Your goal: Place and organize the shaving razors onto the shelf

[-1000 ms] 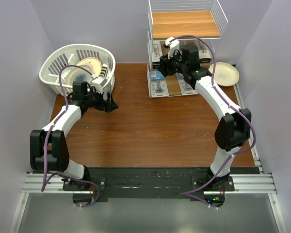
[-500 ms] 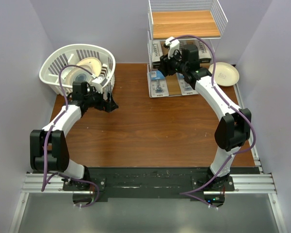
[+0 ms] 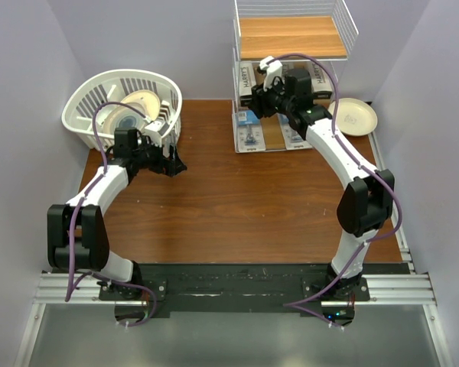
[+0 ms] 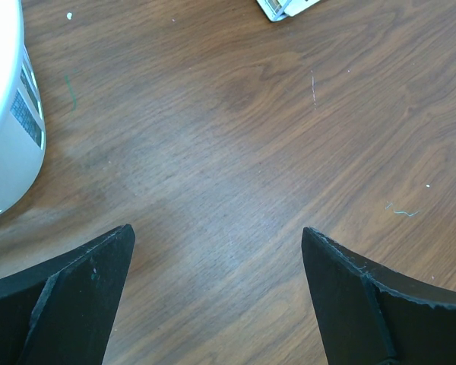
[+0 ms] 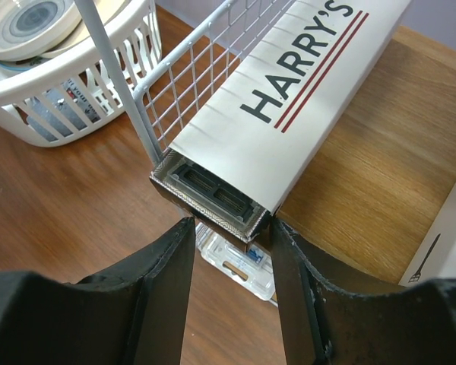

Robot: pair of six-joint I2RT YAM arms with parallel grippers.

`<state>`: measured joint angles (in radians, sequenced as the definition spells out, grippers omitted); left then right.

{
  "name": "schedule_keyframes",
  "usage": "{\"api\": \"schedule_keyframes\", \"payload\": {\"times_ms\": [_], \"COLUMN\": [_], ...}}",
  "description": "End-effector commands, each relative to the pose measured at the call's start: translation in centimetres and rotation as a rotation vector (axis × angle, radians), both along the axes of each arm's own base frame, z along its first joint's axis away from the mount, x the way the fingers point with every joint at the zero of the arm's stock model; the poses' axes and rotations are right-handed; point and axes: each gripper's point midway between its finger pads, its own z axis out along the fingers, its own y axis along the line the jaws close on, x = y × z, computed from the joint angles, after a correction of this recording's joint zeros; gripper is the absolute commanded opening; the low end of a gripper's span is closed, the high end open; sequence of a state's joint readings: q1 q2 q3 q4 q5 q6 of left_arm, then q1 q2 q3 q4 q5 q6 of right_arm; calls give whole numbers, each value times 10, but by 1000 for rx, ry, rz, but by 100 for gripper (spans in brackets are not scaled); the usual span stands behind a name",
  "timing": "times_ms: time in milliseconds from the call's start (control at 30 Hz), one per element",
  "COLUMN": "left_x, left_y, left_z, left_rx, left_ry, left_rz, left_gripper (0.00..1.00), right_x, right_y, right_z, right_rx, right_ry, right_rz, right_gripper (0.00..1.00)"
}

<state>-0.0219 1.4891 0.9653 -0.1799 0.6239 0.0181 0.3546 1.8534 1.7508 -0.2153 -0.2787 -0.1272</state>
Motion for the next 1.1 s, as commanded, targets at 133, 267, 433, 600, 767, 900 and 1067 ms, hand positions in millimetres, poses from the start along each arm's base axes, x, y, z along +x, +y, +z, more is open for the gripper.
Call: {"api": "schedule_keyframes", "payload": {"times_ms": [133,267,433,600,767,900,1067], "left_x": [13,14,14,14,15,14,15], "left_y": [-2,-2,-2,-3,-3,-3,-3], "left_z": [22,21,20,20,21,21,19], "left_rx": [-23,-22,-24,-41,-39,-38,-40], "left_ry": [-72,-71,-70,-54,-56,-55,-51], "left_rz": [-7,-8,-11,2,3,4,2], "left_gripper": [97,97,97,97,97,97,97], "right_x": [13,11,11,18,23,26,25], "right_y": [9,15,14,11,12,11,11], "right_z": [43,44,40,35,32,31,31], "right_rx": [77,79,73,55,58,59,64], "right_ry": [-101,-104,-97,-98,-97,-98,-95], "right_rz": [-18,-4,-13,-44,-56,-64,-64], "right_gripper": [44,42,41,40,38,38,38]}}
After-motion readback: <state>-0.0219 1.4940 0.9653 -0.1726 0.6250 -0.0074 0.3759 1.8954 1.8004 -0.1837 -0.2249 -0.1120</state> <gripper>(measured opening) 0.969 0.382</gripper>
